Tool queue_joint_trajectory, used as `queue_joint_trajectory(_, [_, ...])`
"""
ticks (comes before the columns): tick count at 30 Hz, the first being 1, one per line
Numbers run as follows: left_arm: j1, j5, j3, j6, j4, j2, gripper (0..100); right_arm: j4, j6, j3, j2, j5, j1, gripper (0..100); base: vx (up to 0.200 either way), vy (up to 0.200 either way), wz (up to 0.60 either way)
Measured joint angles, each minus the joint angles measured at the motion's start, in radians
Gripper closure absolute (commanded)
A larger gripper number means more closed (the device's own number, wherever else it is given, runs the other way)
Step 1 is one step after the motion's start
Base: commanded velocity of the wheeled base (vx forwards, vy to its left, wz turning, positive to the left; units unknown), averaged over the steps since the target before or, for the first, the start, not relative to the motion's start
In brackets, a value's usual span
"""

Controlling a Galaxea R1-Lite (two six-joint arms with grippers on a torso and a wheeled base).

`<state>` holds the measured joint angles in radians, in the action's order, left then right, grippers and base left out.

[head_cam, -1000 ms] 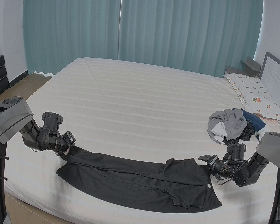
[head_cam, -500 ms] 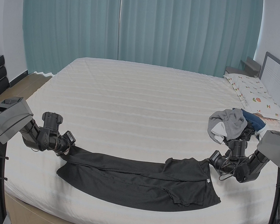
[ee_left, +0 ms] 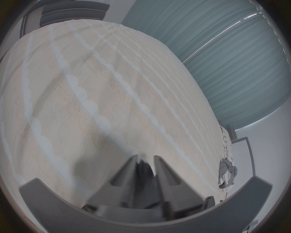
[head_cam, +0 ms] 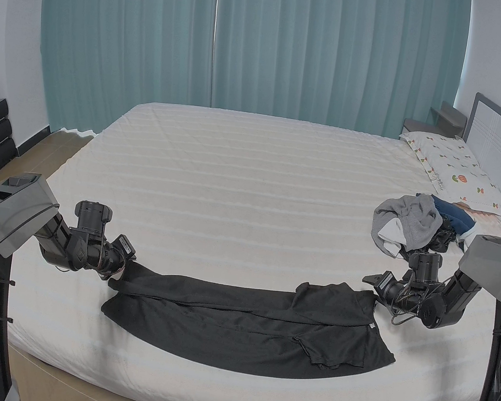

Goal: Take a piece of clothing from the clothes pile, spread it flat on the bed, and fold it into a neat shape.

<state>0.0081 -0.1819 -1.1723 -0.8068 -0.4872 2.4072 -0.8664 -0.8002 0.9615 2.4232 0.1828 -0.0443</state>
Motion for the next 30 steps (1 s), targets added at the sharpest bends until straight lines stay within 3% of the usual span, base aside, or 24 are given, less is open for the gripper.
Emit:
queue_joint_trajectory(9, [0.044,-0.014,-0.001,-0.085,0.000,-0.025,0,-0.005,-0.006,-0.120,-0.081,0.004,0.019,0,0.000,0.000,0.00])
queue_joint_trajectory(17, [0.090,-0.040,0.032,-0.099,0.003,-0.088,0,-0.006,-0.028,-0.284,-0.193,0.007,0.018,0,0.000,0.000,0.00])
queue_joint_trajectory(24, [0.096,-0.082,0.230,-0.097,-0.037,-0.157,0,-0.012,-0.047,-0.390,-0.264,0.005,0.009,0,-0.057,0.000,0.00])
queue_joint_trajectory(30, [0.079,-0.096,0.432,-0.093,-0.208,-0.206,0,-0.057,-0.053,-0.478,-0.310,-0.004,-0.014,0,-0.133,0.000,0.00])
